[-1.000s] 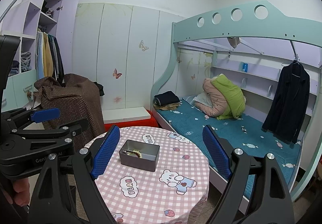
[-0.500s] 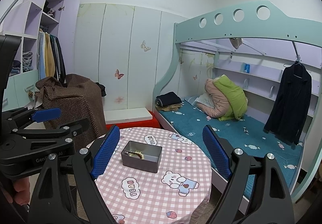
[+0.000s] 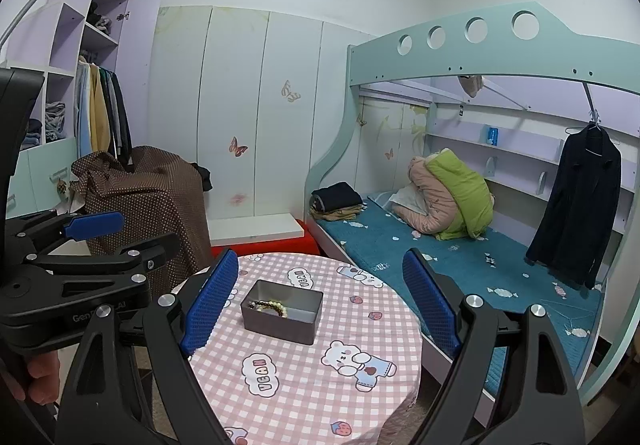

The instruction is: Organize jewelry

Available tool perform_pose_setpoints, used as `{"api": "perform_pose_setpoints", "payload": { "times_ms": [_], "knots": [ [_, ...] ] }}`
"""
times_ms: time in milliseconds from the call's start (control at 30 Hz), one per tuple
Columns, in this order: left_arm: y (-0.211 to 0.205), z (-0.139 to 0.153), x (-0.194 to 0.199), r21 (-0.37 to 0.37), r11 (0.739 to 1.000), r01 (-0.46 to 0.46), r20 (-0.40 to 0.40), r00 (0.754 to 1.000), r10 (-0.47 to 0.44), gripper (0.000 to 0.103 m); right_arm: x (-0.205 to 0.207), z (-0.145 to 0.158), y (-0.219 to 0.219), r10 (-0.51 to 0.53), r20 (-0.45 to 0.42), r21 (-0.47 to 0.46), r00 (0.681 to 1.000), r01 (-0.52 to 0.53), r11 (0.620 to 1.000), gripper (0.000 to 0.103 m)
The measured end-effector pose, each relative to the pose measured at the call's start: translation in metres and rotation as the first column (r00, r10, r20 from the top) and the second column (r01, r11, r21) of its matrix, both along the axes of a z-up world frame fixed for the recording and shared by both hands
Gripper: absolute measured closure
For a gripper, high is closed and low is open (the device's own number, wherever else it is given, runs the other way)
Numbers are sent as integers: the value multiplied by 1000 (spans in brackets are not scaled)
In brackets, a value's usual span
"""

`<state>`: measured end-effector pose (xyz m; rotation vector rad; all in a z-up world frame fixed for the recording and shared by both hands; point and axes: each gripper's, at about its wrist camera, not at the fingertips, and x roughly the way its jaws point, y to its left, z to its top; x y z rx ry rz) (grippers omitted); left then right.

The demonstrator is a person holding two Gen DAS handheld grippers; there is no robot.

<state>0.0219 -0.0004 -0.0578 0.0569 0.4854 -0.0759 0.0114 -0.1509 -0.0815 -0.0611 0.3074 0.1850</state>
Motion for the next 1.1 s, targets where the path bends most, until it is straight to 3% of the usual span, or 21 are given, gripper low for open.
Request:
{"api": "perform_pose_setpoints", "payload": {
  "times_ms": [1100],
  "knots": [
    [8,-10,21,6,1000,-16,-43,999,17,32,16,-2,9,28,-20,7,999,-28,1000,22]
  ]
}}
